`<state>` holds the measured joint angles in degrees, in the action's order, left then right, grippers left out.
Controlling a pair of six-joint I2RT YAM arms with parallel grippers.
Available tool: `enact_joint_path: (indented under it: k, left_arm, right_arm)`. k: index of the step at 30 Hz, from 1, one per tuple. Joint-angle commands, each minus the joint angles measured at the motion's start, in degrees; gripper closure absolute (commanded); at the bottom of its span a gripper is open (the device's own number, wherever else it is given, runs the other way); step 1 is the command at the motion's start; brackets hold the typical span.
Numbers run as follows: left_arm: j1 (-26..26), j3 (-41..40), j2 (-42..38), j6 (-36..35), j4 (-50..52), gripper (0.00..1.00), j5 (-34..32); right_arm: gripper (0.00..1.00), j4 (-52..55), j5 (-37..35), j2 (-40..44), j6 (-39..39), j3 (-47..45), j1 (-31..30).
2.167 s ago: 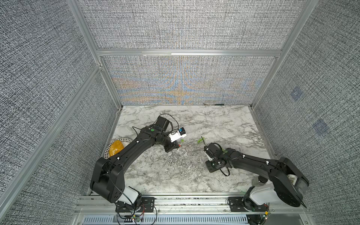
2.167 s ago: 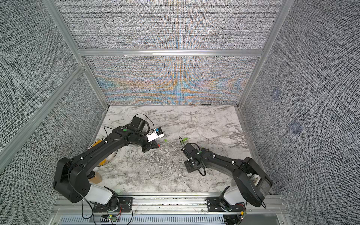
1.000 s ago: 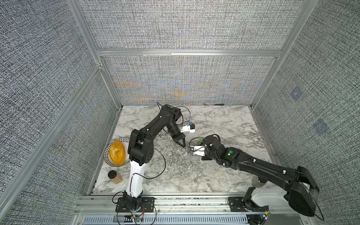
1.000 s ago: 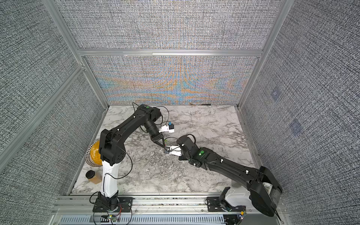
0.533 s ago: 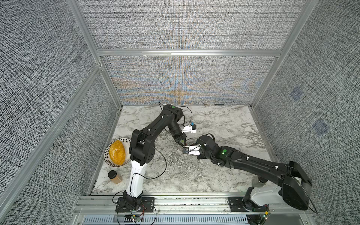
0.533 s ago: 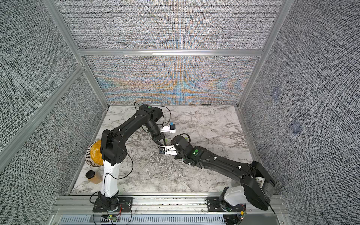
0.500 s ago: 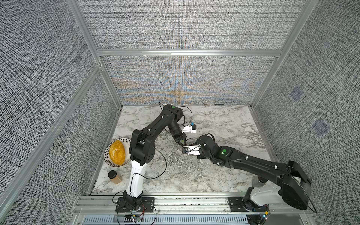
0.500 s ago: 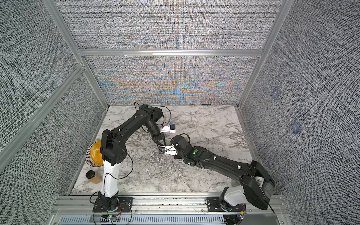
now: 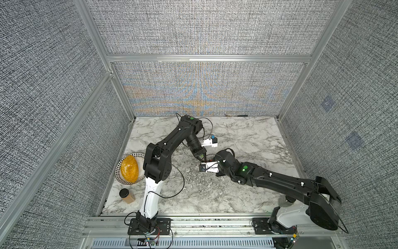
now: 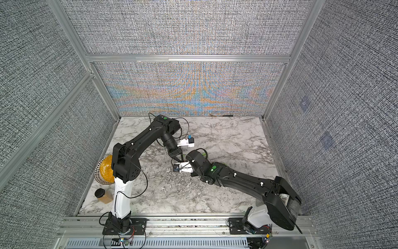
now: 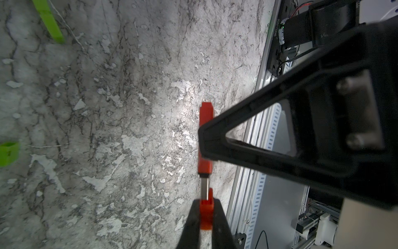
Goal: Close the usb drive cover
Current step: Close the cover of the USB drive.
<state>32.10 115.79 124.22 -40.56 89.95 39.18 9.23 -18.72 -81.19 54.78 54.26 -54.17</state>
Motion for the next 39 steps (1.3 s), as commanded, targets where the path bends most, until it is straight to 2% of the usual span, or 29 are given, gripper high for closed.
enact_joint_path:
  k: [1,19,39]
  left_arm:
    - [-0.1,0.4,0.4,-0.9,1.2,1.00,0.9]
    - [0.0,1.2,0.6,-1.6,2.3,1.00,1.5]
    - [0.0,2.9,1.3,-2.0,3.9,1.00,2.8]
  right_arm:
    - [0.94,-2.1,-1.0,0.2,0.5,-0.3,-0.4]
    - [0.95,-3.6,-2.8,1.5,3.3,-1.8,-0.8]
    - [0.96,-6.3,-1.6,2.4,7.6,-2.8,-2.0]
